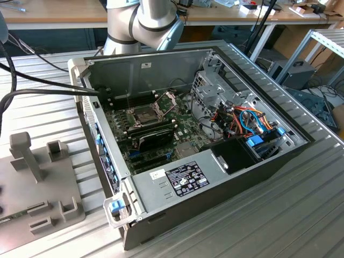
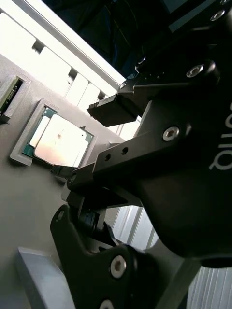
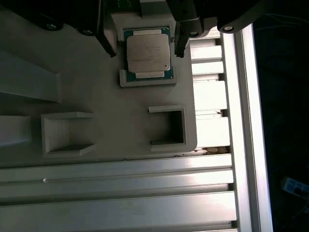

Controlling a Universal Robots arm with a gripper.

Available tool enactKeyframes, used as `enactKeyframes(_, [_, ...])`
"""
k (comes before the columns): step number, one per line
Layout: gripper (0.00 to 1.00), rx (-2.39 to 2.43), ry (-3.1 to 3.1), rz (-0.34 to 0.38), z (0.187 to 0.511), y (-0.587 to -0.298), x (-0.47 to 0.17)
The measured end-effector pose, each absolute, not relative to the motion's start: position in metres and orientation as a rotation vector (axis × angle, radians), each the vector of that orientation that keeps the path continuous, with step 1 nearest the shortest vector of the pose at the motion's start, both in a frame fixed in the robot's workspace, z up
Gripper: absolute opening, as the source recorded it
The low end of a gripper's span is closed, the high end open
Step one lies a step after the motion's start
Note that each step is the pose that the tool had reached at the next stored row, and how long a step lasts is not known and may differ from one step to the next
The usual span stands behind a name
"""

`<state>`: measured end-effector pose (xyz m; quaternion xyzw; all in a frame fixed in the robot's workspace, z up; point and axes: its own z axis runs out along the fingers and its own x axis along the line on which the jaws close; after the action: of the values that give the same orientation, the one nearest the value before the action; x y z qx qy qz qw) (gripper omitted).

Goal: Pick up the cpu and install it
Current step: 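Pick up the cpu and move it towards the insertion slot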

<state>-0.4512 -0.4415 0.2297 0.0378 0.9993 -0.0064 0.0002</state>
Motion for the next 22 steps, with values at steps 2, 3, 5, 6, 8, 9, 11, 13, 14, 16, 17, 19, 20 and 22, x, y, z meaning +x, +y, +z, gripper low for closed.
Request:
enactKeyframes(2, [0.60, 0.119, 3.139, -0.020, 0.2296, -0.4415, -0.4512])
enactKeyframes(3, [0.60, 0.119, 3.139, -0.020, 0.2295, -0.4415, -0.4512])
enactKeyframes(5, [0.60, 0.119, 3.139, -0.020, 0.2293, -0.4412, -0.4512])
enactKeyframes(6, [0.60, 0.119, 3.139, -0.020, 0.2293, -0.4412, -0.4512])
enactKeyframes(8, [0.60, 0.119, 3.139, -0.020, 0.2289, -0.4412, -0.4512])
enactKeyframes(9, [0.60, 0.119, 3.139, -0.020, 0.2280, -0.4412, -0.4512])
enactKeyframes(11, [0.60, 0.119, 3.139, -0.020, 0.2264, -0.4412, -0.4512])
enactKeyframes(13, [0.60, 0.119, 3.139, -0.020, 0.2264, -0.4412, -0.4512])
enactKeyframes(14, [0.60, 0.119, 3.139, -0.020, 0.2263, -0.4412, -0.4512])
enactKeyframes(16, [0.60, 0.119, 3.139, -0.020, 0.2262, -0.4412, -0.4512])
enactKeyframes(17, [0.60, 0.119, 3.139, -0.020, 0.2262, -0.4412, -0.4512])
enactKeyframes(19, [0.60, 0.119, 3.139, -0.020, 0.2257, -0.4412, -0.4512])
enactKeyframes(20, [0.60, 0.119, 3.139, -0.020, 0.2253, -0.4412, -0.4512])
enactKeyframes(22, [0.60, 0.119, 3.139, -0.020, 0.2251, -0.4412, -0.4512])
